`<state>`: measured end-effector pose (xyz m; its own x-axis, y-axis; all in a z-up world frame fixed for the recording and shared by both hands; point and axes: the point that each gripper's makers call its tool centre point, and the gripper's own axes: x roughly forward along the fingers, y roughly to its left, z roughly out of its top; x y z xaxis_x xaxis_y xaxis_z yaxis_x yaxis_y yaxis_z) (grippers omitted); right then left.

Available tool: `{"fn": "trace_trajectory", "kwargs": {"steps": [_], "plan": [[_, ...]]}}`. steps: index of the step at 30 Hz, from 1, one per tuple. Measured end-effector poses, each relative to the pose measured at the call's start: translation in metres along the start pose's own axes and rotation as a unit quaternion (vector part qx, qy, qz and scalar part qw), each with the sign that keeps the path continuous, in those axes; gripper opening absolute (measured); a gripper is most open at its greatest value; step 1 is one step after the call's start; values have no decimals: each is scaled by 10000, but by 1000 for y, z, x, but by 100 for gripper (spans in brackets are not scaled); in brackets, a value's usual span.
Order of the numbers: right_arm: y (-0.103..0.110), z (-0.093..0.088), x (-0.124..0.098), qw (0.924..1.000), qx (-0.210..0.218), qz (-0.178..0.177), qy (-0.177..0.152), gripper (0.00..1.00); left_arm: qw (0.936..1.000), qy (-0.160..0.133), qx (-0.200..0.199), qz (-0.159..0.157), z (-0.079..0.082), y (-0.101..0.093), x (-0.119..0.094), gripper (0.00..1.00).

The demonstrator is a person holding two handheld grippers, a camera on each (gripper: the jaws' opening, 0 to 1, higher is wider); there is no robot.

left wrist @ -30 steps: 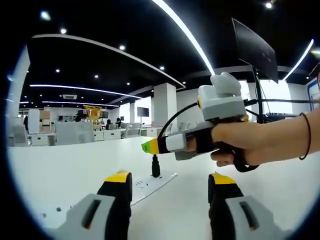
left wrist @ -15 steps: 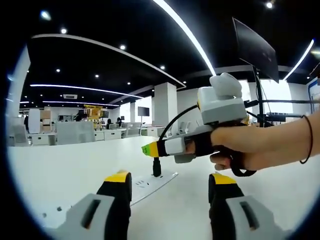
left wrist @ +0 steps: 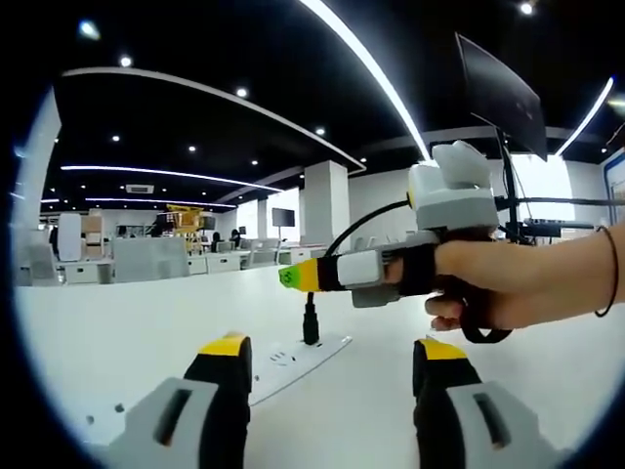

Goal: Find the data cable on the table. Grasp the USB connector end of the cable and insert it into the USB port on the table

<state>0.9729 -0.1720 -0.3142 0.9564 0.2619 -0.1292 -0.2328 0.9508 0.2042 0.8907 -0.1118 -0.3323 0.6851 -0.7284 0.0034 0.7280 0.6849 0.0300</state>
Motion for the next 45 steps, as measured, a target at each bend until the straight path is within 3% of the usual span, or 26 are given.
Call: {"fn": "trace_trajectory", "kwargs": {"steps": [9, 20, 30, 36, 40, 45], "plan": [[2, 1, -18, 9993, 341, -27, -143, 48, 9999, -30, -107, 85, 1, 5, -2, 67], [18, -14, -35, 9984, 556, 26, -92, 50, 9995, -104, -308, -6, 2, 6, -7, 64], [18, -7, -59, 9973, 709, -49, -181, 50, 9979, -232, -565, 208, 6, 10, -22, 66], [15, -8, -83, 9947, 974, -183, -282, 50, 9975, -31, -677, 199, 1, 2, -31, 66], [19, -12, -96, 9946, 977, -158, -316, 50, 9963, -249, -805, 172, 9, -1, -41, 64], [23, -12, -110, 9936, 1032, -168, -426, 51, 9934, -413, -1035, 265, 14, -3, -58, 68]]}}
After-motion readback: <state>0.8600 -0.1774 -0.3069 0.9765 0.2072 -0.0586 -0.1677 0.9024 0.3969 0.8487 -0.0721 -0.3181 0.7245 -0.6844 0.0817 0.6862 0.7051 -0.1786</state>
